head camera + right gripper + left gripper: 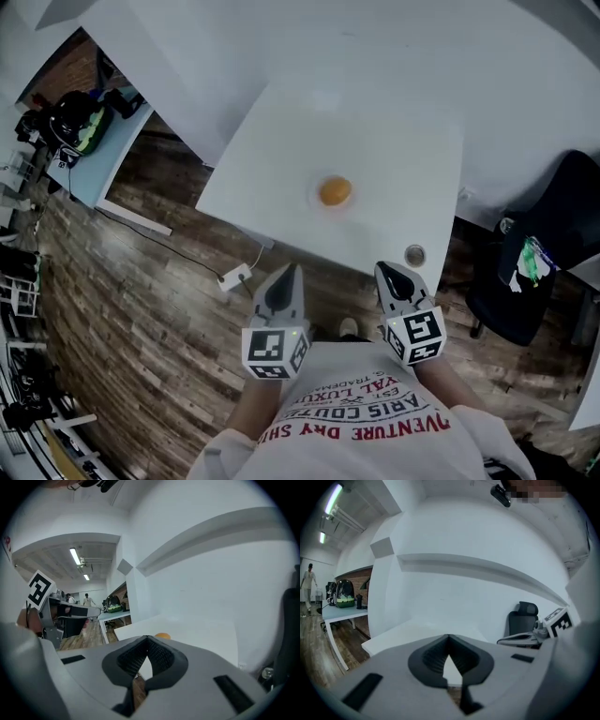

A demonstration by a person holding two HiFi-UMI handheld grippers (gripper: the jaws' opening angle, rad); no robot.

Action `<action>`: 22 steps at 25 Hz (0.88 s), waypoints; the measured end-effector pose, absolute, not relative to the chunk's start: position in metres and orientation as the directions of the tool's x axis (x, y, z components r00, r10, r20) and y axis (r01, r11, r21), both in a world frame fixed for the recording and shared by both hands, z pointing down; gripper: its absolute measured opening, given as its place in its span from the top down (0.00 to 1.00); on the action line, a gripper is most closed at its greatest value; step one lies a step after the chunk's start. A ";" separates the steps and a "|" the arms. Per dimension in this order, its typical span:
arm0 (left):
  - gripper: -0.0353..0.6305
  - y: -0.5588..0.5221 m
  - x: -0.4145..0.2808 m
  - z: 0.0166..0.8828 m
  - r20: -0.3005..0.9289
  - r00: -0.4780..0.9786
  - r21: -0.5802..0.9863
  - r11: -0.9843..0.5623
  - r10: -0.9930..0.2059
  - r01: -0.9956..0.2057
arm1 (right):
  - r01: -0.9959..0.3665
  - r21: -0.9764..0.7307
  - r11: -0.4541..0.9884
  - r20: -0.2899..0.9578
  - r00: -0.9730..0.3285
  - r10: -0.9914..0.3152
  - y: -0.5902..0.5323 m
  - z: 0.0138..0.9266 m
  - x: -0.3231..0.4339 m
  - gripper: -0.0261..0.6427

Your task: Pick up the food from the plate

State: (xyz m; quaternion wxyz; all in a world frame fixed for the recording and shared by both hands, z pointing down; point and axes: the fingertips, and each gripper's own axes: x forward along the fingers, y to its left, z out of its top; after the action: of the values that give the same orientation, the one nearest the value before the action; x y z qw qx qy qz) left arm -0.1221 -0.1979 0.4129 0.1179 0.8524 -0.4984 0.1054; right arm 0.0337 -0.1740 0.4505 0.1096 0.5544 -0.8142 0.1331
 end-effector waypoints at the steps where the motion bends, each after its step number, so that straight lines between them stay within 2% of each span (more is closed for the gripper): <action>1: 0.94 -0.203 -0.118 0.414 0.301 0.491 0.091 -0.488 -0.817 -0.868 | -0.935 -0.102 0.341 0.331 -0.355 -0.874 -0.177 0.453 0.036 0.94; 8: 0.94 -0.255 -0.086 0.418 0.304 0.574 0.088 -0.578 -0.760 -0.811 | -0.956 -0.106 0.272 0.341 -0.292 -0.894 -0.212 0.459 0.053 0.94; 14: 0.94 -0.318 -0.059 0.425 0.332 0.665 0.094 -0.678 -0.669 -0.729 | -0.981 -0.114 0.159 0.363 -0.190 -0.912 -0.256 0.461 0.073 0.94; 22: 0.94 -0.370 -0.020 0.455 0.443 0.748 0.121 -0.794 -0.494 -0.596 | -0.992 -0.107 0.067 0.427 -0.107 -0.898 -0.305 0.475 0.089 0.94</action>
State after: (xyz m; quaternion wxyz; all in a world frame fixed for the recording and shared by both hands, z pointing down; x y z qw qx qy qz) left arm -0.0200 -0.3700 0.4547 0.1285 0.9260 -0.2943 0.1984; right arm 0.0894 -0.3054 0.4749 0.1248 0.6566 -0.7196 0.1885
